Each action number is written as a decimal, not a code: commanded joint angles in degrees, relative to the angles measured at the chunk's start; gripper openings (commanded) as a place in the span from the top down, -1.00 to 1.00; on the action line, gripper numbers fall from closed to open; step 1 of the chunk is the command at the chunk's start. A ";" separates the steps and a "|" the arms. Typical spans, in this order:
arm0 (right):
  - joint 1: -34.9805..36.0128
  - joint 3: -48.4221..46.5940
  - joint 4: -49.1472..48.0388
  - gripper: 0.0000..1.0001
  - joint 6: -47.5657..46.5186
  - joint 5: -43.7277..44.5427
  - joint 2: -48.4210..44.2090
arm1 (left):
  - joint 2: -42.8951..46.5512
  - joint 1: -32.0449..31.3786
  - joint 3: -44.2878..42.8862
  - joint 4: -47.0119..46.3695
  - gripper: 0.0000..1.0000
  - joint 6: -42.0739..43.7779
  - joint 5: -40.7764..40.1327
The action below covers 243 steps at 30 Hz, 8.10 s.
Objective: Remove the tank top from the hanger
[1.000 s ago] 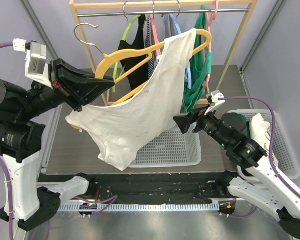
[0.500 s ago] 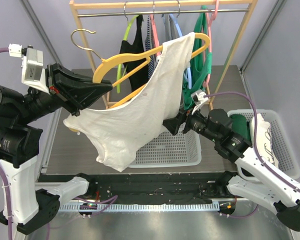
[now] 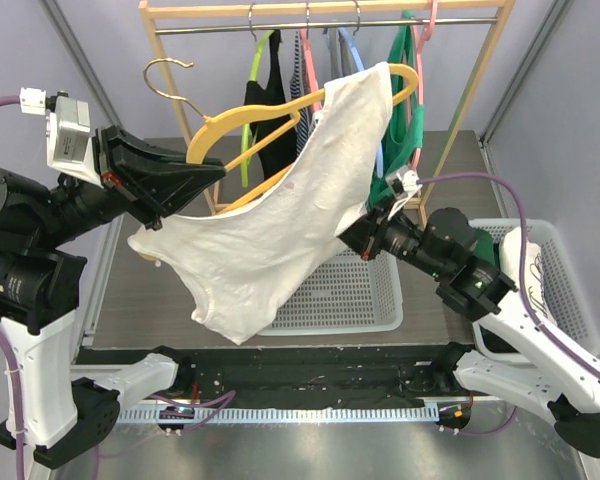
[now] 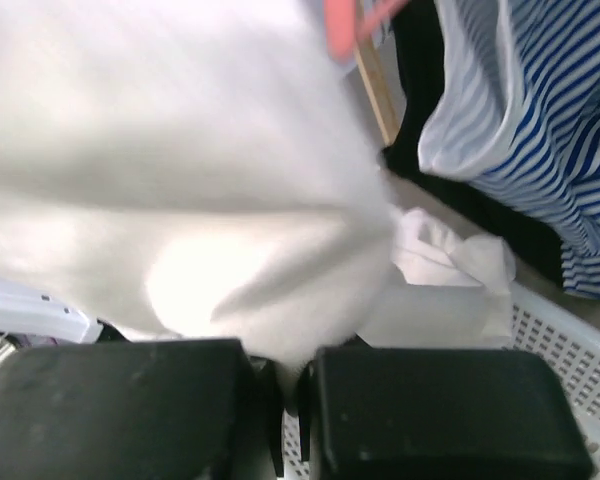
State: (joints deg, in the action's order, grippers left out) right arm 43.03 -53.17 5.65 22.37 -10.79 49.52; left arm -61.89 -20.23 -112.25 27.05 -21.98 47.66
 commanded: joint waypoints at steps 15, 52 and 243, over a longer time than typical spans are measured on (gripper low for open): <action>0.22 -19.07 4.81 0.94 -3.12 5.16 -5.31 | -3.32 0.19 -8.33 -1.30 1.00 8.96 -3.27; 0.22 -17.10 -0.12 0.98 -4.53 8.40 9.99 | -1.67 0.19 -1.06 0.89 1.00 17.93 -6.61; 0.22 -39.39 36.45 0.98 -28.88 -15.94 7.88 | -10.10 -22.66 5.63 27.54 0.58 39.12 -6.76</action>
State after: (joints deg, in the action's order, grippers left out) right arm 43.83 -93.25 48.14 -8.67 -30.37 60.49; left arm -74.00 -42.59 -105.91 58.08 17.34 44.95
